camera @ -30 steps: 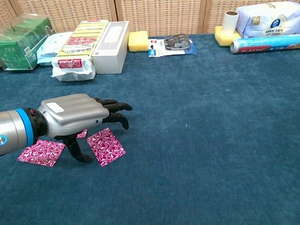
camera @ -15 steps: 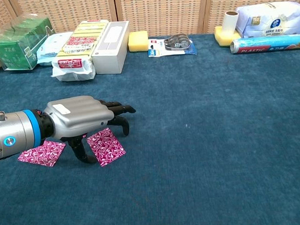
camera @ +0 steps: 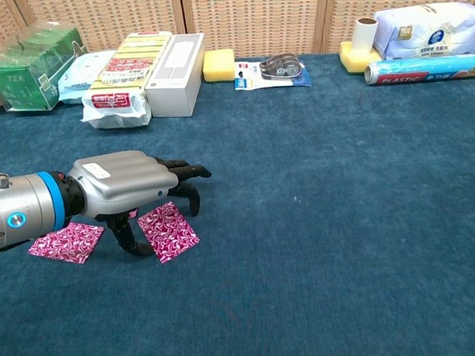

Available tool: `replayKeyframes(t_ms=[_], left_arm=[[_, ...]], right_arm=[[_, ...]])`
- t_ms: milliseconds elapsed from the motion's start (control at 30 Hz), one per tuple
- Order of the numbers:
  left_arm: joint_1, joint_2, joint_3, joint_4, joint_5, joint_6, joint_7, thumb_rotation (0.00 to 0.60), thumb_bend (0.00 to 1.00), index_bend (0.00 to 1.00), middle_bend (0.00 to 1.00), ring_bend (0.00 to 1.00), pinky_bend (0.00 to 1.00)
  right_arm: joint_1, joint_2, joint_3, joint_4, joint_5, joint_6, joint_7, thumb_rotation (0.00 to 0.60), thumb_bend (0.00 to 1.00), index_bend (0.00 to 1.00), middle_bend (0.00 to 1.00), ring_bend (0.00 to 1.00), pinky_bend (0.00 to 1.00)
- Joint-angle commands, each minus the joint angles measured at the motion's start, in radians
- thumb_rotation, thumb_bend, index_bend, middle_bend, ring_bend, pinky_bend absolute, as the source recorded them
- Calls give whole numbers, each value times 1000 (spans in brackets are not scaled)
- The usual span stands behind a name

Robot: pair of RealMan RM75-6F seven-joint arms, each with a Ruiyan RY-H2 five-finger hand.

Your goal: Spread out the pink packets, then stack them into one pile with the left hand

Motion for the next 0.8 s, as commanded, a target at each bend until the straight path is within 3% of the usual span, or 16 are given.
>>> replayKeyframes(t_ms=[33, 367, 800], left_arm=[[-2, 1, 2, -1, -3, 2, 3, 600, 221, 299, 0, 0, 143], [-6, -1, 9, 0, -20, 12, 15, 600, 232, 379, 0, 0, 143], [-11, 46, 2, -54, -7, 48, 19, 600, 234, 382, 0, 0, 143]], right_arm=[[0, 0, 0, 0, 1, 0, 1, 600, 227, 182, 45, 0, 0], [0, -1, 0, 2, -1, 2, 2, 600, 227, 182, 45, 0, 0], [1, -2, 0, 2, -2, -1, -1, 600, 227, 182, 45, 0, 0]])
